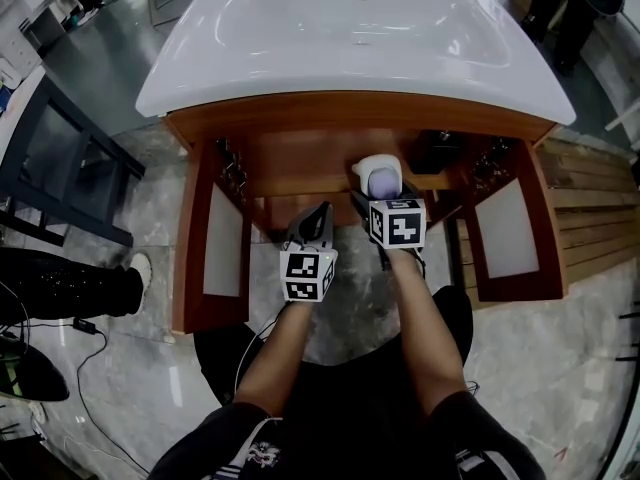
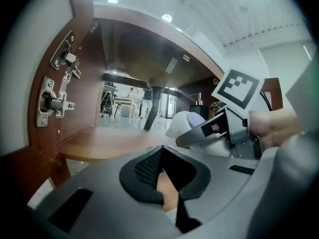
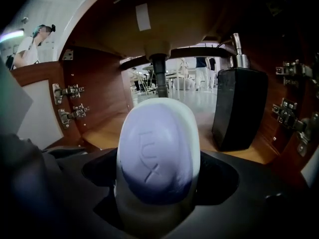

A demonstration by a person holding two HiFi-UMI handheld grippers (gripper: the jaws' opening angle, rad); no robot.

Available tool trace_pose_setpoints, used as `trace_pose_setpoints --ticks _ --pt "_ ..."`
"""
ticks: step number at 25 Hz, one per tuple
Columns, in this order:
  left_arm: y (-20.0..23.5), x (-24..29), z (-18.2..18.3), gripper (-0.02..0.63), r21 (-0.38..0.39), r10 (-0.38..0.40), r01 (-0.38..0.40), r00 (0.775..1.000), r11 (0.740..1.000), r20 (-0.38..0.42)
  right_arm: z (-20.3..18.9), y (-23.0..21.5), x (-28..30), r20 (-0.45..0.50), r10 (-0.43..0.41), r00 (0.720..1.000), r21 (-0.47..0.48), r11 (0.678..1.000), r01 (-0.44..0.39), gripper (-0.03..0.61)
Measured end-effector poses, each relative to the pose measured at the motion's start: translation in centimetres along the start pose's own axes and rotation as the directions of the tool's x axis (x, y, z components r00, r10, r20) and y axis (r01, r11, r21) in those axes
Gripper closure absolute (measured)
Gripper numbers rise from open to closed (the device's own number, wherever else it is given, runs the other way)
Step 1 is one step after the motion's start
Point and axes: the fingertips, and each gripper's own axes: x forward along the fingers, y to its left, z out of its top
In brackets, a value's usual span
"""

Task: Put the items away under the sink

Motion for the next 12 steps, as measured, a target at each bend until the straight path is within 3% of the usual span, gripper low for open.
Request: trace_pose_setpoints --ticks 12 --pt "0.2 0.3 1.1 0.607 0.024 -0.017 0.016 0.999 1.000 0.035 3.5 -2.3 5.5 -0.130 -0.017 0.991 0.011 1.000 0.019 0.106"
